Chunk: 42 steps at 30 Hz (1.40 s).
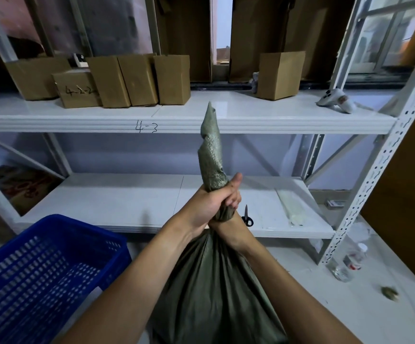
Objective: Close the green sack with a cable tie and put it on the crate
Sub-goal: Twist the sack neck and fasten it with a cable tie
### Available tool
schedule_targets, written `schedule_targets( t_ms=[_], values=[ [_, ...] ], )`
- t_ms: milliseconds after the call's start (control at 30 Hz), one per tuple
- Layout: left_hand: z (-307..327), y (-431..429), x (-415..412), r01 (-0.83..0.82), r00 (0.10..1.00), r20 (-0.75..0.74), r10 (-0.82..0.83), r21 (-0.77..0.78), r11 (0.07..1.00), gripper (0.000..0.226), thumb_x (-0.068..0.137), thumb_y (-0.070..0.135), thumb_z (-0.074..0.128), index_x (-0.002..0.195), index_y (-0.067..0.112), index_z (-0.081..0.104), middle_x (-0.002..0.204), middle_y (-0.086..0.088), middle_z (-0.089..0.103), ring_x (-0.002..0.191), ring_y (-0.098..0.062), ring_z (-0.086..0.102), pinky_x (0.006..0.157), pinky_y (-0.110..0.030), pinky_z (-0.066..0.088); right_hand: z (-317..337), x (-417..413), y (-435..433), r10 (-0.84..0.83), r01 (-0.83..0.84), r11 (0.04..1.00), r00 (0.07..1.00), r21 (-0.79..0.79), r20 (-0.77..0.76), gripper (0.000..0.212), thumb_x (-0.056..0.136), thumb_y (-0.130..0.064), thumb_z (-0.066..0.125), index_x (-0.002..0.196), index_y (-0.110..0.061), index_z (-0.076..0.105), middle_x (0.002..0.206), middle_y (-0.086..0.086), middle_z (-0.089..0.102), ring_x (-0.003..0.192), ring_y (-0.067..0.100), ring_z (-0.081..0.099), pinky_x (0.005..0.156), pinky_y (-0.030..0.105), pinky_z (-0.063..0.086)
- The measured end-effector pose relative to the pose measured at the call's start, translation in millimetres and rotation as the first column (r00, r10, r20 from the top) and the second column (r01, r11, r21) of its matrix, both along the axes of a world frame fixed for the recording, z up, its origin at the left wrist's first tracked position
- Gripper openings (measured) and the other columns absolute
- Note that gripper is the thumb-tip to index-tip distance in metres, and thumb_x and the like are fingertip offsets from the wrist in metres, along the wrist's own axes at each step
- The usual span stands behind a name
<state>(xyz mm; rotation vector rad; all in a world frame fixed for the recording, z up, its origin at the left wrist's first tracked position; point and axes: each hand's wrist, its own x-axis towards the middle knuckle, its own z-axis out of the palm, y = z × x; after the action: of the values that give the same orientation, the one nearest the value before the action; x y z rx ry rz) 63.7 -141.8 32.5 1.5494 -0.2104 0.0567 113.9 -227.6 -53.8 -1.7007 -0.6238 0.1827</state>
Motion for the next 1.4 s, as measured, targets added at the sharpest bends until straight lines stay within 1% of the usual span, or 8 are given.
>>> schedule_targets(
  t_ms=[333, 433, 533, 700, 900, 1000, 1200, 1400],
  values=[
    [-15.5, 34.0, -54.3, 0.168, 0.984, -0.145, -0.108, 0.514, 0.842, 0.031, 0.091, 0.023, 0.073, 0.121, 0.027, 0.068, 0.129, 0.017, 0.065, 0.119, 0.008, 0.057, 0.099, -0.007, 0.041, -29.0, 3.4, -23.2, -0.057, 0.099, 0.934, 0.99, -0.344, 0.128, 0.029, 0.077, -0.036, 0.054, 0.089, -0.019, 0.074, 0.091, 0.004, 0.076, 0.09, 0.024, 0.071, 0.079, 0.043, 0.057],
    [-1.2, 51.4, -66.8, 0.365, 0.916, -0.333, -0.221, 0.472, 0.802, 0.061, 0.097, -0.003, 0.057, 0.098, 0.056, 0.073, 0.1, 0.043, 0.066, 0.1, 0.02, 0.059, 0.088, -0.002, 0.041, -35.6, 4.0, -30.7, 0.012, 0.189, 0.844, 0.929, -0.501, 0.37, 0.026, 0.08, -0.033, 0.05, 0.073, -0.015, 0.068, 0.074, 0.008, 0.073, 0.073, 0.03, 0.068, 0.061, 0.034, 0.046],
    [5.8, 76.4, -70.5, 0.494, 0.854, -0.386, -0.35, 0.388, 0.778, 0.052, 0.093, -0.013, 0.043, 0.122, 0.018, 0.072, 0.132, 0.016, 0.066, 0.129, -0.001, 0.055, 0.111, -0.023, 0.038, -31.1, -0.4, -29.7, 0.045, 0.223, 0.852, 0.87, -0.473, 0.491, 0.034, 0.095, -0.036, 0.054, 0.066, -0.022, 0.065, 0.073, 0.011, 0.071, 0.065, 0.023, 0.06, 0.06, 0.03, 0.036],
    [-33.3, 56.9, -48.2, 0.069, 0.909, -0.405, 0.094, 0.37, 0.926, 0.031, 0.093, 0.036, 0.067, 0.104, 0.007, 0.07, 0.093, -0.011, 0.074, 0.084, -0.02, 0.072, 0.099, -0.047, 0.054, -40.1, -2.8, -32.4, 0.165, 0.286, 0.774, 0.77, -0.565, 0.616, 0.024, 0.084, -0.032, 0.058, 0.063, -0.022, 0.054, 0.064, 0.005, 0.064, 0.062, 0.028, 0.056, 0.066, 0.033, 0.038],
    [-95.7, 5.8, -34.7, 0.113, 0.901, -0.357, 0.245, 0.741, 0.662, 0.078, 0.06, 0.068, 0.077, 0.123, 0.026, 0.058, 0.121, 0.007, 0.065, 0.106, -0.008, 0.06, 0.089, -0.023, 0.048, -50.3, 1.9, -38.7, 0.43, 0.415, 0.55, 0.603, -0.725, 0.672, 0.021, 0.065, -0.03, 0.071, 0.084, -0.022, 0.072, 0.07, -0.004, 0.065, 0.068, 0.021, 0.06, 0.074, 0.032, 0.029],
    [-114.7, 0.9, -29.8, 0.131, 0.787, -0.553, 0.273, 0.581, 0.803, 0.085, 0.053, 0.051, 0.09, 0.123, 0.012, 0.06, 0.108, -0.002, 0.067, 0.1, -0.017, 0.063, 0.086, -0.029, 0.054, -54.9, -1.3, -42.6, 0.488, 0.443, 0.592, 0.468, -0.673, 0.737, 0.022, 0.063, -0.03, 0.065, 0.082, -0.019, 0.066, 0.072, 0.0, 0.062, 0.066, 0.022, 0.057, 0.07, 0.034, 0.03],
    [-126.5, -14.4, -33.3, 0.137, 0.643, -0.751, -0.154, -0.085, 0.987, 0.01, 0.09, 0.001, 0.06, 0.089, -0.005, 0.068, 0.081, -0.02, 0.073, 0.069, -0.028, 0.074, 0.069, -0.037, 0.062, -65.1, 5.9, -51.8, 0.414, 0.449, 0.755, 0.238, -0.477, 0.879, 0.009, 0.084, -0.02, 0.064, 0.078, -0.016, 0.058, 0.08, 0.004, 0.057, 0.072, 0.024, 0.051, 0.071, 0.036, 0.034],
    [-140.6, -28.5, -33.2, 0.008, 0.83, -0.557, -0.01, -0.007, 1.0, 0.022, 0.098, 0.002, 0.052, 0.08, 0.004, 0.065, 0.052, -0.003, 0.041, 0.04, -0.017, 0.043, 0.05, -0.032, 0.05, -44.9, 7.0, -60.3, 0.45, 0.546, 0.548, 0.446, -0.634, 0.774, 0.03, 0.067, -0.024, 0.064, 0.093, -0.012, 0.058, 0.094, 0.009, 0.055, 0.082, 0.029, 0.053, 0.081, 0.04, 0.039]
  ],
)
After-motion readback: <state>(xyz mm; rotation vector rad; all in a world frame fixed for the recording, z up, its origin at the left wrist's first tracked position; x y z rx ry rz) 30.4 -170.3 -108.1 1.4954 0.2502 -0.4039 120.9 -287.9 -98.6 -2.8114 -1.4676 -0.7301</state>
